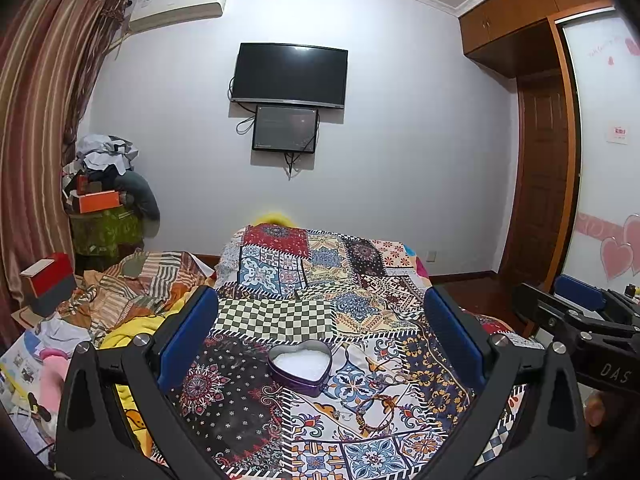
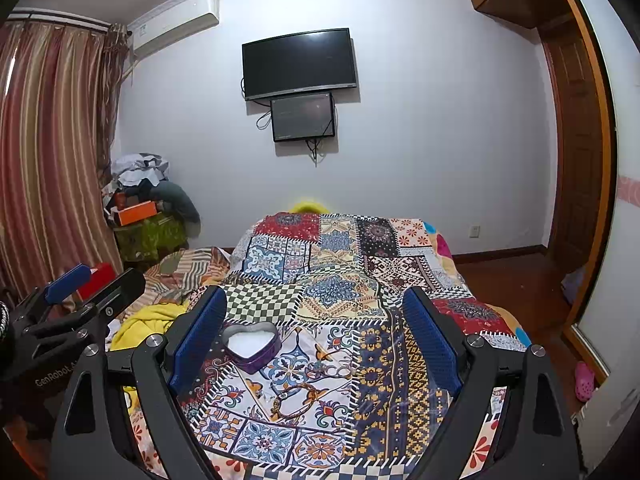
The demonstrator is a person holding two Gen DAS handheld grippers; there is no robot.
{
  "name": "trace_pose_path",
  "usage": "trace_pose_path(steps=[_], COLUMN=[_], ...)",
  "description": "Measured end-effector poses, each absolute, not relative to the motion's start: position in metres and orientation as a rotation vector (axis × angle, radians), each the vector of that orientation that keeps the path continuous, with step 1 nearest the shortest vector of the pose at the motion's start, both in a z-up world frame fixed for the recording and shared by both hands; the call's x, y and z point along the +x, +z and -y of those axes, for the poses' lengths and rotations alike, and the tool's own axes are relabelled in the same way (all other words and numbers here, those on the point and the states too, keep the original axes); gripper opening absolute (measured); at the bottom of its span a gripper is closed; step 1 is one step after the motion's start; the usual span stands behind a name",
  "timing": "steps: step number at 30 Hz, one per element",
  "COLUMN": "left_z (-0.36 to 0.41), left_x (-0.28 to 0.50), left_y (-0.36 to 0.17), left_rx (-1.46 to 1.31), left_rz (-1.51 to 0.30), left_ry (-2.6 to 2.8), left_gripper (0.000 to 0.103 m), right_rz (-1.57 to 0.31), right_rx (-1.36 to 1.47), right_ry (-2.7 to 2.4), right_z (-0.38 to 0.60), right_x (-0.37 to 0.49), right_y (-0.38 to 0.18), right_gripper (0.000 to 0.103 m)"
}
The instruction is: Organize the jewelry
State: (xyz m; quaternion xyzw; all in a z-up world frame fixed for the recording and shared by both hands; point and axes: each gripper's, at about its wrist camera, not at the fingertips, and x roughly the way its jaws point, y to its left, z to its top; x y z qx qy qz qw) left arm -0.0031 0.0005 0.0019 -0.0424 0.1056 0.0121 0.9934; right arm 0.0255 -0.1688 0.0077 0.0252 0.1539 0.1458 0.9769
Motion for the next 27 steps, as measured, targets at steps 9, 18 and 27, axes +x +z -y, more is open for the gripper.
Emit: trace_pose_path(steps=[9, 18, 27], left_z=[0.001, 0.0004, 0.0001], left_x=[-0.0025, -0.0029, -0.0029], left_y=[0.001, 0.0006, 0.0007], left_rx=[-0.082, -0.082, -0.083], left_rz=[-0.21, -0.209, -0.209], left_ry=[0.025, 0.025, 0.025], left_gripper=[0.103, 0.103, 0.103], right_rz=[-0.314, -0.314, -0.314], right_rx=[0.051, 0.051, 0.05], right_ry=[0.295, 0.295, 0.295], right_z=[0.169, 0.1694, 0.1695], right_x=[0.0262, 0.0249, 0.0243], right_y=[0.0079, 0.0082, 0.0087], right_gripper=[0.088, 0.088, 0.088])
